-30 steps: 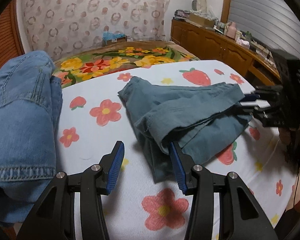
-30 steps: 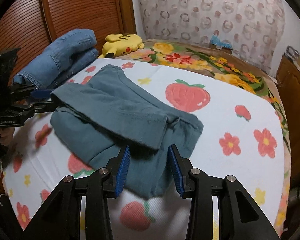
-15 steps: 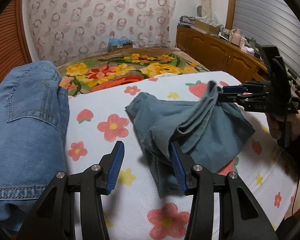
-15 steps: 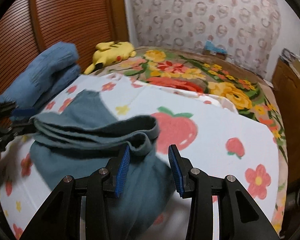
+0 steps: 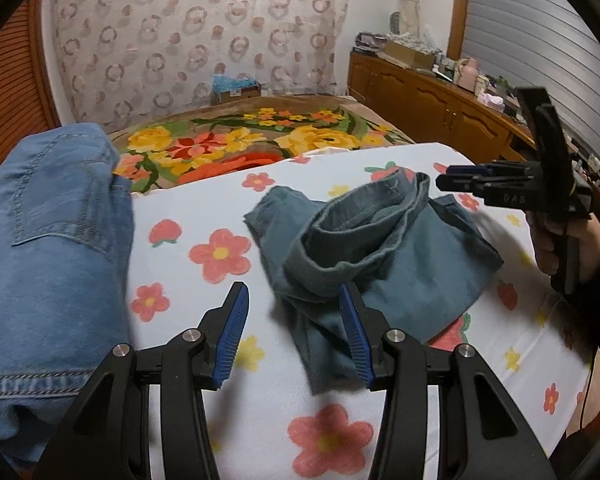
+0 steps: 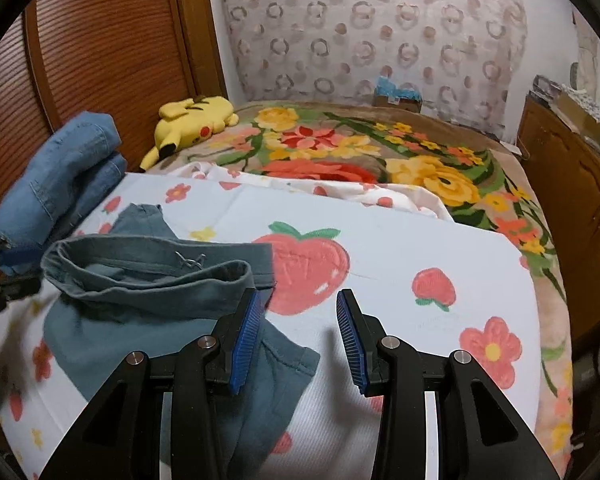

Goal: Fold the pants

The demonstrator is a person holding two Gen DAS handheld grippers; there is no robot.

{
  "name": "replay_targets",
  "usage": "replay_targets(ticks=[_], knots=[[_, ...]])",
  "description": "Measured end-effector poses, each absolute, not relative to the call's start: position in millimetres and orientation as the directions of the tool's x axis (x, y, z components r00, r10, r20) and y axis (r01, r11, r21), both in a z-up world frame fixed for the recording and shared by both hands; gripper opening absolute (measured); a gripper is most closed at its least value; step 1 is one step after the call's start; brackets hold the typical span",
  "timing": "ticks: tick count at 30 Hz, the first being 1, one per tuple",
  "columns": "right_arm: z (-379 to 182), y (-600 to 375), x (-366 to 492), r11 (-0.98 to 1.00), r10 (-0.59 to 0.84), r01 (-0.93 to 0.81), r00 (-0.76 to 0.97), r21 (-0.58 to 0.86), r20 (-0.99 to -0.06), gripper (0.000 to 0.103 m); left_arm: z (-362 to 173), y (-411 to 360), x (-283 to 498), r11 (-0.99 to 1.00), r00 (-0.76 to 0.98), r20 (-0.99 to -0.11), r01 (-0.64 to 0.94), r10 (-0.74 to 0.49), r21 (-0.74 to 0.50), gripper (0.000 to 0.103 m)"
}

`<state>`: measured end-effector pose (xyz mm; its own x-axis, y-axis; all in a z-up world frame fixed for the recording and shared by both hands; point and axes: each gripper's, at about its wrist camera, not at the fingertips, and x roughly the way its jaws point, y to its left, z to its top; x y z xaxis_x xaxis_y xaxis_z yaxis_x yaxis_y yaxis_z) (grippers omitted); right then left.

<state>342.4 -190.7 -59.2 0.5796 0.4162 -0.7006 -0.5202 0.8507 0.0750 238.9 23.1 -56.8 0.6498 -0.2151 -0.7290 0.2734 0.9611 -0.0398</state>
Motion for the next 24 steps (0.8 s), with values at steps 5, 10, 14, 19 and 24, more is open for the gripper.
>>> replay_targets(ticks=[5,10,14,19,24], knots=[[-62,-195,336,0.815,0.474,-0.569,0.544,0.11,-0.693,0.041,-67,8,255,0.951,0.615,-0.761,0.308,-0.208,-0.011,0.048],[-69,-188,340,0.769,0.512,-0.628,0.491,0.121,-0.705,0.041,-69,2,273,0.948,0.609,-0.764,0.318,-0.212,-0.01,0.048],[-70,-184,352,0.742,0.536,-0.658,0.467,0.129,-0.703,0.041,-62,2,281,0.945,0.622,-0.748,0.327,-0.231,-0.021,0.043],[-73,-187,367,0.724,0.559,-0.674,0.449,0.147,-0.697,0.018,-61,4,290,0.941,0.614,-0.745,0.333,-0.26,-0.054,0.021],[-67,-196,367,0.743,0.566,-0.655,0.5,0.141,-0.655,0.0,-47,11,296,0.95,0.661,-0.698,0.296,-0.275,-0.094,0.018]])
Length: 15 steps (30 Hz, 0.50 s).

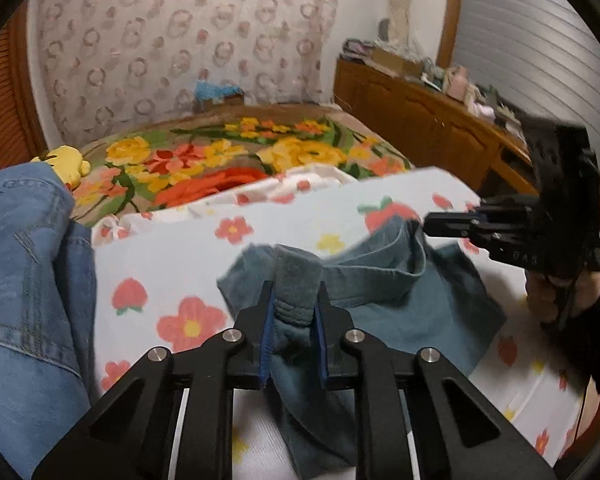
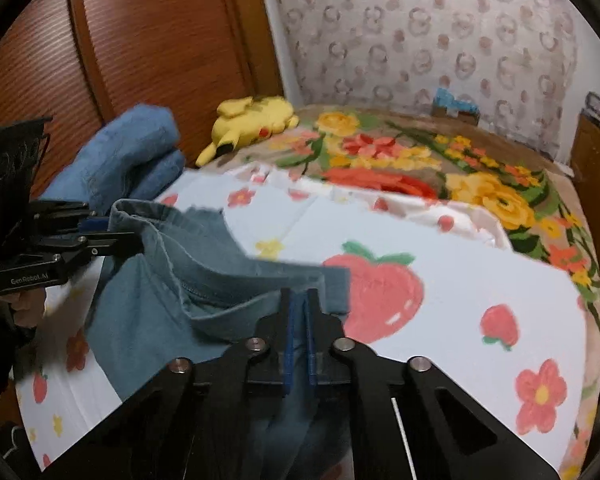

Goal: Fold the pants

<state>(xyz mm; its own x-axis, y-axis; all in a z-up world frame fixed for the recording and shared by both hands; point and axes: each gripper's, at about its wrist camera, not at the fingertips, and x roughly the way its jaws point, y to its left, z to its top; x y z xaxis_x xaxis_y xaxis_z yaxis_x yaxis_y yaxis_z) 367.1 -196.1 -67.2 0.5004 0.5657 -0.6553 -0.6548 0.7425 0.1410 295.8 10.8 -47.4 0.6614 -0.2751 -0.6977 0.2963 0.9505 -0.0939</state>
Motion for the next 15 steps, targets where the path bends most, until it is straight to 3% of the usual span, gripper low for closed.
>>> replay_targets(ticks=[8,10,11,13,15], knots=[[-70,-211,370,0.817,0.493,-0.561,0.564,0.13,-0.662,0.0,-59,10,314,0.971,0.654,-0.728,0.23,-0.206,-0.068,0.019],[-70,-209,363,0.807,0.503,-0.575,0.551,0.134,-0.666,0.001,-60,9,311,0.972,0.649,-0.735,0.229,-0.196,-0.057,0.025],[-70,-209,359,0.801,0.508,-0.583,0.539,0.137,-0.671,0.003,-61,9,309,0.972,0.65,-0.735,0.229,-0.193,-0.053,0.033],[-67,-202,353,0.797,0.5,-0.592,0.532,0.123,-0.683,0.016,-60,9,307,0.972,0.65,-0.734,0.229,-0.196,-0.056,0.048],[-66,-203,345,0.786,0.51,-0.604,0.516,0.13,-0.688,0.023,-61,8,300,0.968,0.651,-0.729,0.241,-0.212,-0.067,0.051]])
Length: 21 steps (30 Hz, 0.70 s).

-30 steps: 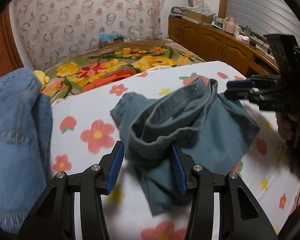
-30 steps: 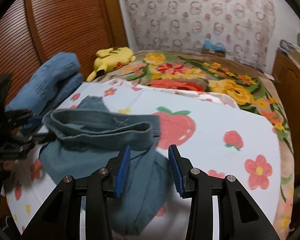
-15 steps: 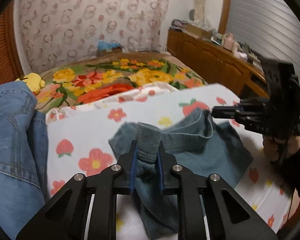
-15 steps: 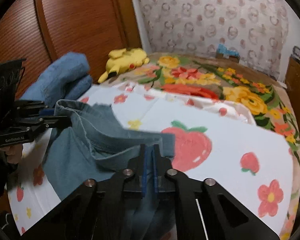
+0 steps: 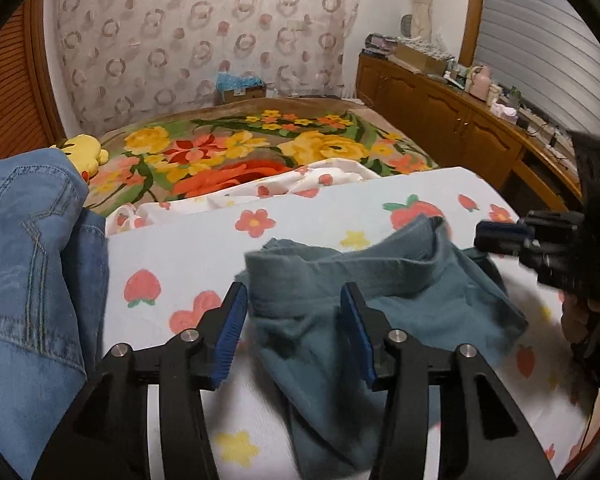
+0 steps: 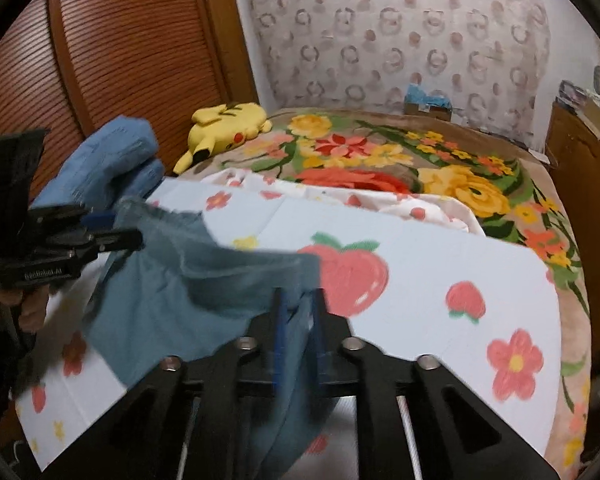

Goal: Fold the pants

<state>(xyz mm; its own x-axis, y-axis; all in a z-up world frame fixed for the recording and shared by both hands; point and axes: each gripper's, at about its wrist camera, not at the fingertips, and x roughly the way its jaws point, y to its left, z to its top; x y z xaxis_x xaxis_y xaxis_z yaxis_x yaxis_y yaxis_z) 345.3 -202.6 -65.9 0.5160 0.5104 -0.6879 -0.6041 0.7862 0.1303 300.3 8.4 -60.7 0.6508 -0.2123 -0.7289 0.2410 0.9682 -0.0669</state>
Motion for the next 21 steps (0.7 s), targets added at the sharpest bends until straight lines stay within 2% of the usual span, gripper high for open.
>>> replay_targets(ticks=[1,2,3,12,13,15,21], knots=[[-63,-206,339,0.782,0.515,-0.607,0.506,0.139,-0.692,0.025,-62,8,298,0.968,0.648,-0.732,0.244,-0.212,-0.064,0.054],[-62,-207,334,0.78,0.517,-0.61,0.5,0.141,-0.695,0.025,-63,6,295,0.968,0.647,-0.734,0.244,-0.207,-0.057,0.063],[-62,-208,328,0.778,0.517,-0.613,0.494,0.142,-0.699,0.026,-63,6,291,0.968,0.651,-0.73,0.245,-0.205,-0.054,0.065],[-65,-207,304,0.76,0.504,-0.636,0.443,0.136,-0.741,0.025,-88,4,297,0.977,0.62,-0.77,0.213,-0.152,-0.021,0.065],[-65,-207,304,0.76,0.498,-0.637,0.44,0.13,-0.748,0.016,-89,4,297,0.978,0.617,-0.773,0.21,-0.148,-0.02,0.065],[-63,-209,303,0.754,0.5,-0.643,0.435,0.131,-0.749,0.005,-93,6,297,0.978,0.612,-0.777,0.208,-0.149,-0.023,0.065],[-49,-240,299,0.805,0.496,-0.572,0.504,0.157,-0.707,0.002,-97,8,297,0.976,0.617,-0.772,0.215,-0.154,-0.023,0.065]])
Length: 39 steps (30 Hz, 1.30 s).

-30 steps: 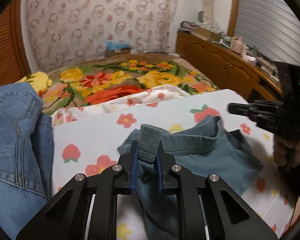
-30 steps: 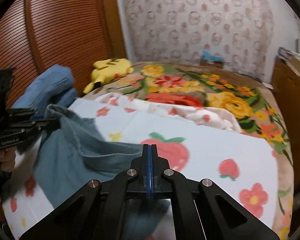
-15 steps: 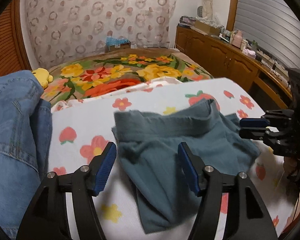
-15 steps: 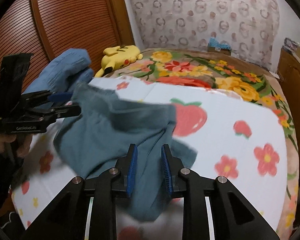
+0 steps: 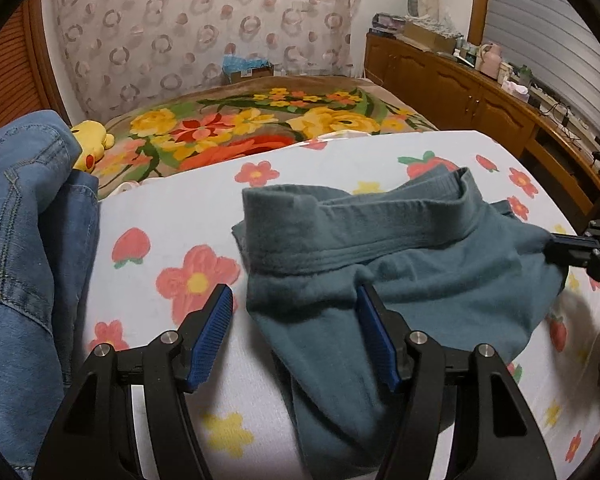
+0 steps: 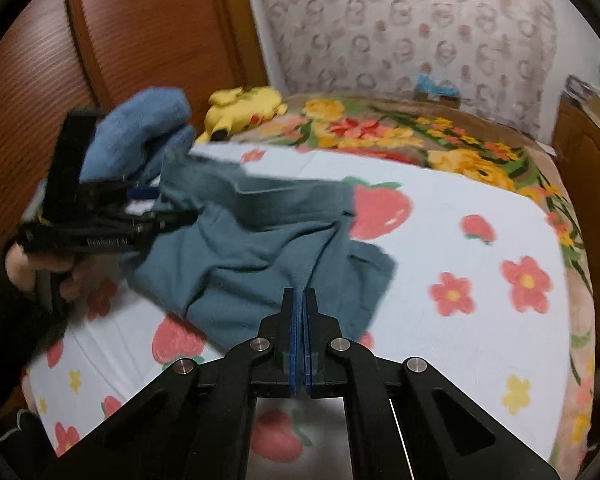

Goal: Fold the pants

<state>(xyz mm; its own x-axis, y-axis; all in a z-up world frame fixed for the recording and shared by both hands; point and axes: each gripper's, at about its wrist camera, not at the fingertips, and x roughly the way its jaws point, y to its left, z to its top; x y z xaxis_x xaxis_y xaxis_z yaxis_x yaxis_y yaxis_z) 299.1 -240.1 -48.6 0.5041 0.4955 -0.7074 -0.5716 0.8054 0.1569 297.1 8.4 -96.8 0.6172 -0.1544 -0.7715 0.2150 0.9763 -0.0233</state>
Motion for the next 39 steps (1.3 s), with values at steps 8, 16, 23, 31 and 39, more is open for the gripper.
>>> replay_targets(ticks=[8,16,23,31,39], knots=[[-55,-246,291,0.826,0.466,-0.537,0.482,0.171,-0.742,0.002,-98,10,296,0.974,0.62,-0.766,0.223,-0.168,-0.034,0.065],[-43,-224,306,0.828,0.46,-0.548,0.54,0.12,-0.705,0.029,-97,8,296,0.974,0.62,-0.764,0.222,-0.177,-0.045,0.065],[-58,-200,349,0.816,0.462,-0.565,0.516,0.119,-0.722,0.03,-96,9,296,0.974,0.623,-0.761,0.223,-0.181,-0.05,0.065],[-63,-190,376,0.797,0.492,-0.586,0.491,0.145,-0.718,0.021,-96,9,296,0.974,0.622,-0.761,0.223,-0.181,-0.05,0.065],[-56,-191,381,0.836,0.462,-0.538,0.588,0.106,-0.664,0.006,-96,9,297,0.973,0.621,-0.761,0.225,-0.189,-0.058,0.065]])
